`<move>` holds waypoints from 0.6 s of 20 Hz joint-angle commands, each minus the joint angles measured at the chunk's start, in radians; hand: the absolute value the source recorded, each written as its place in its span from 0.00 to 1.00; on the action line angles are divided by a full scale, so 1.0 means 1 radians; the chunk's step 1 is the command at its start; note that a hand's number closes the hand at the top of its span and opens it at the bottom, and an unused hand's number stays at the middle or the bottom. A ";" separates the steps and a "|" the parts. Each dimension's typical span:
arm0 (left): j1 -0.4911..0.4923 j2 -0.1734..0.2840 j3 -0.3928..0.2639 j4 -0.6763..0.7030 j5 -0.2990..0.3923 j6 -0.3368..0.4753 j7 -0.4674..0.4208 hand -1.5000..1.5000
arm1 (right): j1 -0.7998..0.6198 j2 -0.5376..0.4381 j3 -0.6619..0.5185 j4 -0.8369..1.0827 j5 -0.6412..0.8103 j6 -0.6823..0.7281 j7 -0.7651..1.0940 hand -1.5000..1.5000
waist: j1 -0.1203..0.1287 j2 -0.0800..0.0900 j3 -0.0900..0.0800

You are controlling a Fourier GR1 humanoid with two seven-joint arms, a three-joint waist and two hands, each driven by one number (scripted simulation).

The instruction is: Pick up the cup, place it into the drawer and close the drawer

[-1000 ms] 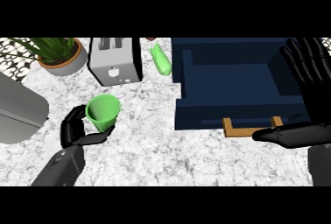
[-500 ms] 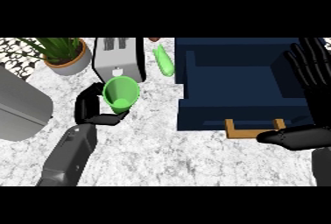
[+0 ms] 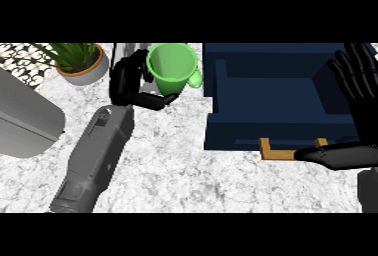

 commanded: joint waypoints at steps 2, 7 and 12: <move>-0.104 -0.026 -0.082 -0.128 0.027 0.098 0.206 1.00 | 0.004 0.010 0.010 0.014 0.007 -0.005 0.004 0.00 | -0.009 0.005 -0.001; -0.260 -0.027 -0.183 -0.094 0.086 0.260 0.323 1.00 | -0.044 0.033 0.056 0.044 0.062 -0.029 -0.018 0.00 | -0.026 0.010 -0.001; -0.444 -0.027 -0.220 0.054 0.121 0.368 0.446 1.00 | -0.044 0.031 0.040 0.021 0.040 -0.026 -0.015 0.00 | -0.055 0.018 -0.001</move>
